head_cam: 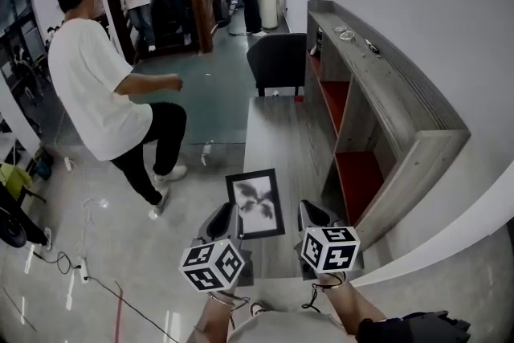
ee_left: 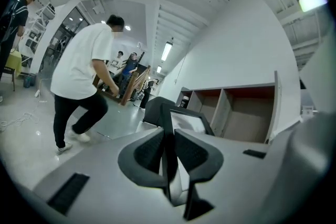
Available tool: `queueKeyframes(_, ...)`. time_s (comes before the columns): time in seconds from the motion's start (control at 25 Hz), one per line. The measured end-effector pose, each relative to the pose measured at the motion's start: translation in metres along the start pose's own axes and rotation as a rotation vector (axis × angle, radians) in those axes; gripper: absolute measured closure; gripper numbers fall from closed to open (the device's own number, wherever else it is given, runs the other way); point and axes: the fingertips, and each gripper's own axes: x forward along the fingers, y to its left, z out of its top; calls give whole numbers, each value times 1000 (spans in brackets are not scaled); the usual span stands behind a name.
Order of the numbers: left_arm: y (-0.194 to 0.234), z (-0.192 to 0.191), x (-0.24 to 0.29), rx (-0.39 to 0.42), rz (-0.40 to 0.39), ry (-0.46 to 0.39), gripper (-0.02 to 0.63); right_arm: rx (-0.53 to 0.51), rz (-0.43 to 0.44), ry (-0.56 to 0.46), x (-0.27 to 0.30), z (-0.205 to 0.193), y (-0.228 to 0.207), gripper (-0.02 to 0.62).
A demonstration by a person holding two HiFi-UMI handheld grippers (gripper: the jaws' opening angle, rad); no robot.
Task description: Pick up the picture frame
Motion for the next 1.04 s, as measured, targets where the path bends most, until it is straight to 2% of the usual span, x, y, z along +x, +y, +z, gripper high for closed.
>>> queueKeyframes(0.2,-1,-4,2,-5,-2,3,534,-33,3,11,-2,-1,0,565)
queueKeyframes(1.04,1,-16,4,-8,-13,41,534,-33,-31,30,-5,-10,-7,565)
